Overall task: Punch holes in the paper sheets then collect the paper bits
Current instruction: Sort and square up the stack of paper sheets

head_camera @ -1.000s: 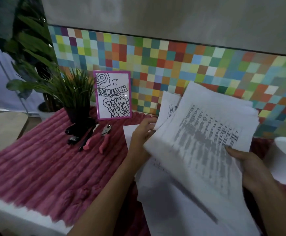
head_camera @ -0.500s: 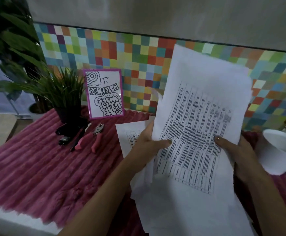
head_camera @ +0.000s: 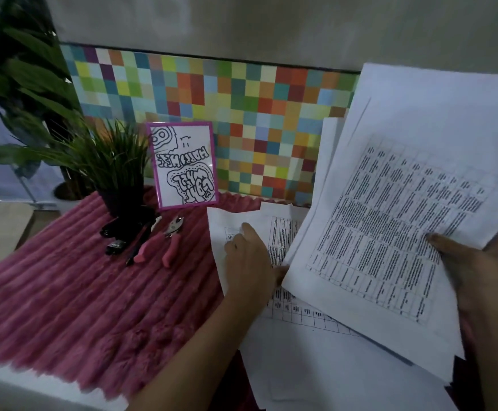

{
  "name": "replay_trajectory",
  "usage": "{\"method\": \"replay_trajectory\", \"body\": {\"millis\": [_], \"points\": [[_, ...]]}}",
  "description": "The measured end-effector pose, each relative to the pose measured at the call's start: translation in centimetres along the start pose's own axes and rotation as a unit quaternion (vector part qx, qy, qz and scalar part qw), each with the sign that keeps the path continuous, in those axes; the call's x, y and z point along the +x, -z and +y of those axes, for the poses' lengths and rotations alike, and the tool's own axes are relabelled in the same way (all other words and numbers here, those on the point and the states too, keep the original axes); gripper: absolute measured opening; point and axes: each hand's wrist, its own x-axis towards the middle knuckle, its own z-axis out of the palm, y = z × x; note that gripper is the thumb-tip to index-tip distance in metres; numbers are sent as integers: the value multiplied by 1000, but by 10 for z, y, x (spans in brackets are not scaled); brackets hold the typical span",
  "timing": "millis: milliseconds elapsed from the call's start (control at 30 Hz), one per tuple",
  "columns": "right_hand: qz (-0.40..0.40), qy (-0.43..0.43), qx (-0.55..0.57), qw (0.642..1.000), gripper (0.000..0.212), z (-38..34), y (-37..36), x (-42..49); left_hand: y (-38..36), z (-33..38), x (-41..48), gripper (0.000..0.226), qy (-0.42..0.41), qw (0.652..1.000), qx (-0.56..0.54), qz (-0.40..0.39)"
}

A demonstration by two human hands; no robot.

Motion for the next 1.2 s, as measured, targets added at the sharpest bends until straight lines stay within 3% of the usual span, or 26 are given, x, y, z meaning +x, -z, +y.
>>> {"method": "replay_trajectory", "body": {"millis": [67, 133, 300, 400, 567, 800, 933, 1000, 1067, 1200], "points": [[-5, -1, 1, 1000, 62, 1, -1, 1, 1, 0, 2, 103, 44, 996, -75, -19], [4, -21, 0, 1000, 58, 1, -5, 1, 4, -1, 3, 76, 60, 992, -106, -34], [36, -82, 3, 996, 39, 3, 0, 1, 18, -14, 12, 34, 41, 979, -194, -50], [-14, -139, 9, 990, 39, 6, 4, 4, 29, -23, 24, 12, -13, 956, -293, -20], [-114, -211, 0, 971, 40, 16, -18, -5, 44, -16, 21, 26, -112, 892, -437, 8], [-103, -149, 29, 983, 56, 25, -44, -16, 47, -1, 7, 30, -26, 789, -613, -44], [-95, -131, 33, 986, 54, 25, -44, -15, 49, -1, 8, 27, 6, 777, -629, -37], [-83, -137, 45, 986, 54, 25, -39, -12, 47, -2, 10, 17, 14, 796, -605, 14], [-75, -162, 44, 983, 54, 22, -32, -8, 47, -6, 13, 22, 19, 811, -583, 56], [-114, -255, 36, 959, 41, 11, -19, -5, 44, -16, 22, 33, 22, 786, -615, 58]]}}
